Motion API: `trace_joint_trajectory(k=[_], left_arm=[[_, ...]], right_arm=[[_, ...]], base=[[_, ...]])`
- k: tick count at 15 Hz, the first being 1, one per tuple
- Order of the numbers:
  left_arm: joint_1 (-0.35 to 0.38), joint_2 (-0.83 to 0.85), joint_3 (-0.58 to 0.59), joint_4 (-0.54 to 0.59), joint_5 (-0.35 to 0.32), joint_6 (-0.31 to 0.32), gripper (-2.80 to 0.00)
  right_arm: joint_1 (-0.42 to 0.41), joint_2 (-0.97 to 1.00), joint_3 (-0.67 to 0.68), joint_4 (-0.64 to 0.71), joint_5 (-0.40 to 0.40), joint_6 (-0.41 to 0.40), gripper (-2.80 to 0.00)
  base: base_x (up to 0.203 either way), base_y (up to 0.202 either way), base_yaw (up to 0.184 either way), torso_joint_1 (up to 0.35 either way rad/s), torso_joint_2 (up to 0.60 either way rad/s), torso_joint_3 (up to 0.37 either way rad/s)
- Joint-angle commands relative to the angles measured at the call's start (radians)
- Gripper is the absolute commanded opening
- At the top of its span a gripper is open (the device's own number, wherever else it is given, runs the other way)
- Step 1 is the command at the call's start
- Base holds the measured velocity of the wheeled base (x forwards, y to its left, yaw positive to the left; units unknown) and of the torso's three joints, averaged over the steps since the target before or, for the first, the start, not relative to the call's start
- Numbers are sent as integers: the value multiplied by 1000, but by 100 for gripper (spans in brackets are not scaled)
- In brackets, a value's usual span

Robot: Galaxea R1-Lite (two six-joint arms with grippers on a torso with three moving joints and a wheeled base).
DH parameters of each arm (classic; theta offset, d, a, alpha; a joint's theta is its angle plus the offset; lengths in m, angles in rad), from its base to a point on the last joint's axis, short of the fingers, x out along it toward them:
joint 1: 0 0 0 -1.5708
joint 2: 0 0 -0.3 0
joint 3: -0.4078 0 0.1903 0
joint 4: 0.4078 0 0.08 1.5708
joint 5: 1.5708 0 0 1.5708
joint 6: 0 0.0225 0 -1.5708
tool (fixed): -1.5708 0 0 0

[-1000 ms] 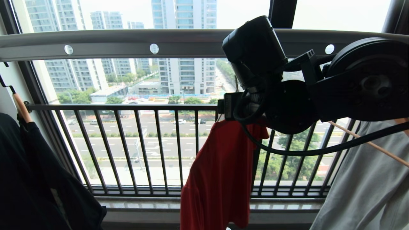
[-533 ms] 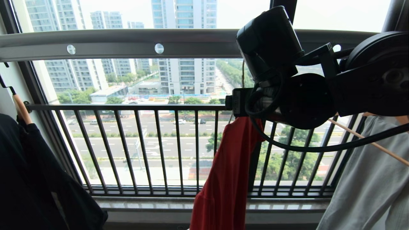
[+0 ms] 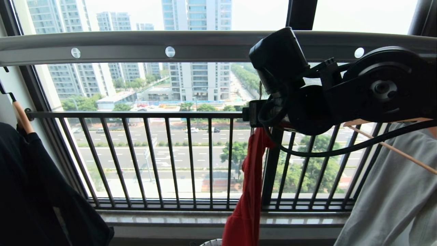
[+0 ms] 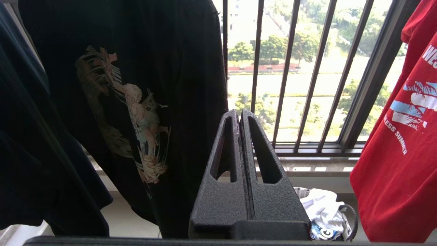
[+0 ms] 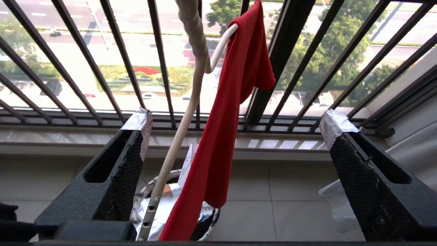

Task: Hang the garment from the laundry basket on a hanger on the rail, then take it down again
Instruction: Take the clothes off the clothes rack

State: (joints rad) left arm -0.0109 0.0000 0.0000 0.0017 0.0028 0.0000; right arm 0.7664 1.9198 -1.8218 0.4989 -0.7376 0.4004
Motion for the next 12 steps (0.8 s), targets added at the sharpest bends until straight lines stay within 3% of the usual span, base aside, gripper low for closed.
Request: trace_joint_trajectory(k=[1, 3, 4, 12], left_arm=[[0, 2, 0, 0, 0, 0, -280], [0, 2, 0, 0, 0, 0, -280], [0, 2, 0, 0, 0, 0, -280], [0, 2, 0, 0, 0, 0, -280]], right_arm=[[-2, 11, -5, 1, -2, -9, 0], [-1, 14, -11, 0, 11, -20, 0], [-1, 17, -24, 1, 18, -22, -280], [8, 82, -93, -2, 52, -43, -280]], base=[[0, 0, 0, 0, 0, 0], [0, 0, 0, 0, 0, 0], [0, 0, 0, 0, 0, 0], [0, 0, 0, 0, 0, 0]])
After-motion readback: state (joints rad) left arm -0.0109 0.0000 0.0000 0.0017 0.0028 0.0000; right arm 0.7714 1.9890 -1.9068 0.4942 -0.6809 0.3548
